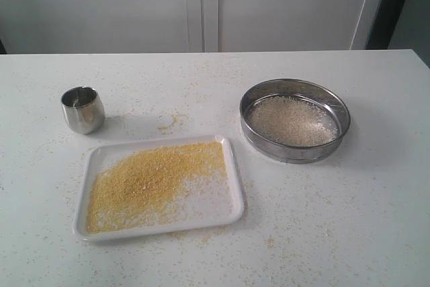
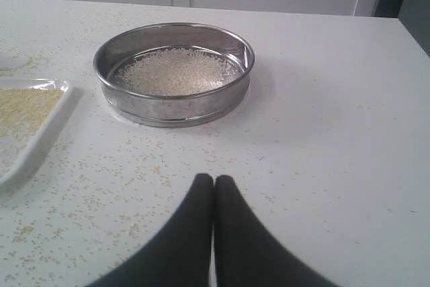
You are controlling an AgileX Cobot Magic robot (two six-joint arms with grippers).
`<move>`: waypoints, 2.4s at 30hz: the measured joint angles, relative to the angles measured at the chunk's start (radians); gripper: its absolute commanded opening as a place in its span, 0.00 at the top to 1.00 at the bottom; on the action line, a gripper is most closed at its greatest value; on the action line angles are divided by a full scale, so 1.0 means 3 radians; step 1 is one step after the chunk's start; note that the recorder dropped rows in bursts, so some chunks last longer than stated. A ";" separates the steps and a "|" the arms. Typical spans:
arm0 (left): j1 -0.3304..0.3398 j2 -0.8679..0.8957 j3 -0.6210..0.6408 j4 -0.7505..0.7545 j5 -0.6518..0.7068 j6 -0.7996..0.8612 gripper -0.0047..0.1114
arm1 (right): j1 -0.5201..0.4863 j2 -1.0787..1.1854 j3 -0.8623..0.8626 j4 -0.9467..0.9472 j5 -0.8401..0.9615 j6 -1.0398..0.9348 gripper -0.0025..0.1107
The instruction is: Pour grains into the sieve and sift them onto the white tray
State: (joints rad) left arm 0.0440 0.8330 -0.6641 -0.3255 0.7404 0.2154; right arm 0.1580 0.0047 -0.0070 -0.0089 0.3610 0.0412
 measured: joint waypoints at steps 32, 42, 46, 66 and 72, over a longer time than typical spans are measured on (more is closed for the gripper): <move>0.0000 -0.0340 0.0007 0.0127 -0.0083 0.0007 0.96 | 0.0000 0.0000 0.0000 0.0030 -0.0015 0.0007 0.98; 0.0203 -0.0861 0.0389 0.0190 -0.0354 0.0014 0.96 | 0.0000 0.0000 0.0000 0.0030 -0.0015 0.0007 0.98; 0.0235 -0.1076 0.0510 0.0190 -0.0466 0.0014 0.96 | 0.0000 0.0000 0.0000 0.0030 -0.0015 0.0007 0.98; 0.0235 -0.2663 0.1956 0.0190 -0.1398 0.0020 0.96 | 0.0000 0.0000 0.0000 0.0030 -0.0015 0.0007 0.98; 0.0235 -0.2754 0.2192 0.0203 -0.1457 0.0020 0.96 | 0.0000 0.0000 0.0000 0.0030 -0.0015 0.0007 0.98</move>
State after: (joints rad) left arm 0.1146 0.0069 -0.0066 -0.2645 0.3034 0.2214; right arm 0.1580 0.0047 -0.0070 0.0000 0.3564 0.0434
